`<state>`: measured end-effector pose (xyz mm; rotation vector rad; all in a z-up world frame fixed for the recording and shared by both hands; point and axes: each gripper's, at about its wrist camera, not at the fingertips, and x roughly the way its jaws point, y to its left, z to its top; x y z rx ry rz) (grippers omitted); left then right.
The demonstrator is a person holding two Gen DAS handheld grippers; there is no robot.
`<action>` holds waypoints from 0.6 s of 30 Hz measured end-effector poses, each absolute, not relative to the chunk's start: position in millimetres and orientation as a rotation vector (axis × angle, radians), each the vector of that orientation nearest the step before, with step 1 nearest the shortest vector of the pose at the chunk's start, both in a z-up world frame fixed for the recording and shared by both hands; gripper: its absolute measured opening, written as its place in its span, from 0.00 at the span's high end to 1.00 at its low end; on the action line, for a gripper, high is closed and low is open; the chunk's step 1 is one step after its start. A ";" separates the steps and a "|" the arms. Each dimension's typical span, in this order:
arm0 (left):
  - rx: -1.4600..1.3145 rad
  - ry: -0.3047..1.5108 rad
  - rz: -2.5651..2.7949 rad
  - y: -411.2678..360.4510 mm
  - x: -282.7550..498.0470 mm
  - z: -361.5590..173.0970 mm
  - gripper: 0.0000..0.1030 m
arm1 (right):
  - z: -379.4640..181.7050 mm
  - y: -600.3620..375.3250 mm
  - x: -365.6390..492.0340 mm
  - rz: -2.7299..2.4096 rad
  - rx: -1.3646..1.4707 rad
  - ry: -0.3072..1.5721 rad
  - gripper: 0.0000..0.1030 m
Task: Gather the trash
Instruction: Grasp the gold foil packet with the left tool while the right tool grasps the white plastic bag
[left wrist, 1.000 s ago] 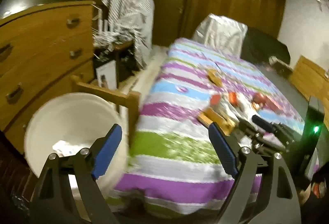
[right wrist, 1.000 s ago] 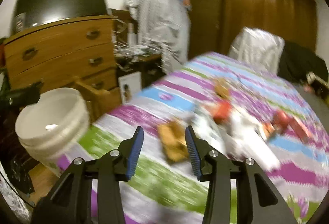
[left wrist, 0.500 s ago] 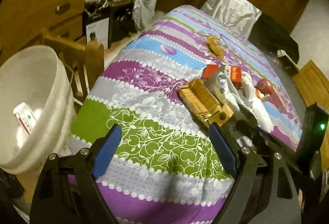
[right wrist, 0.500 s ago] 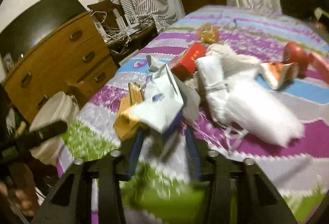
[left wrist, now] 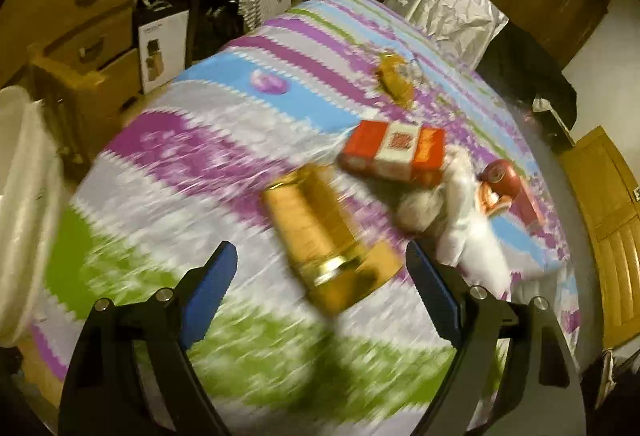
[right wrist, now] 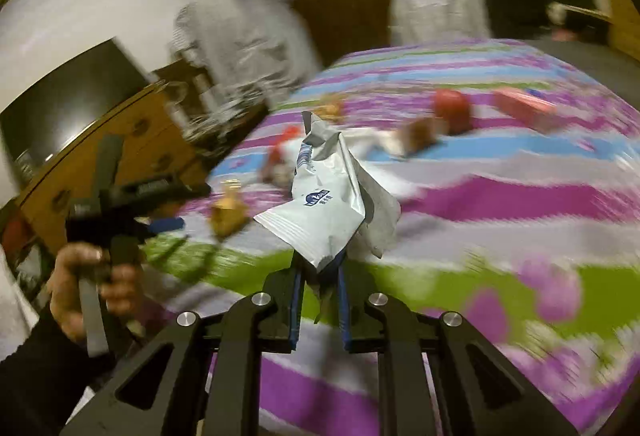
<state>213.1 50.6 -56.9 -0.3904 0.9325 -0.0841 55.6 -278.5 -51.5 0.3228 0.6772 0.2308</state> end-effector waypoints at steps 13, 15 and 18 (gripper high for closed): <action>-0.224 0.904 -0.009 45.0 181.5 -60.3 0.55 | -86.7 -317.0 49.0 0.217 0.454 0.710 0.54; -0.226 0.889 -0.017 53.8 159.8 -55.5 0.55 | -75.5 -321.7 37.8 0.178 0.430 0.654 0.27; -0.175 0.881 0.004 64.2 130.2 -55.8 0.55 | -60.1 -314.4 38.7 0.150 0.323 0.625 0.26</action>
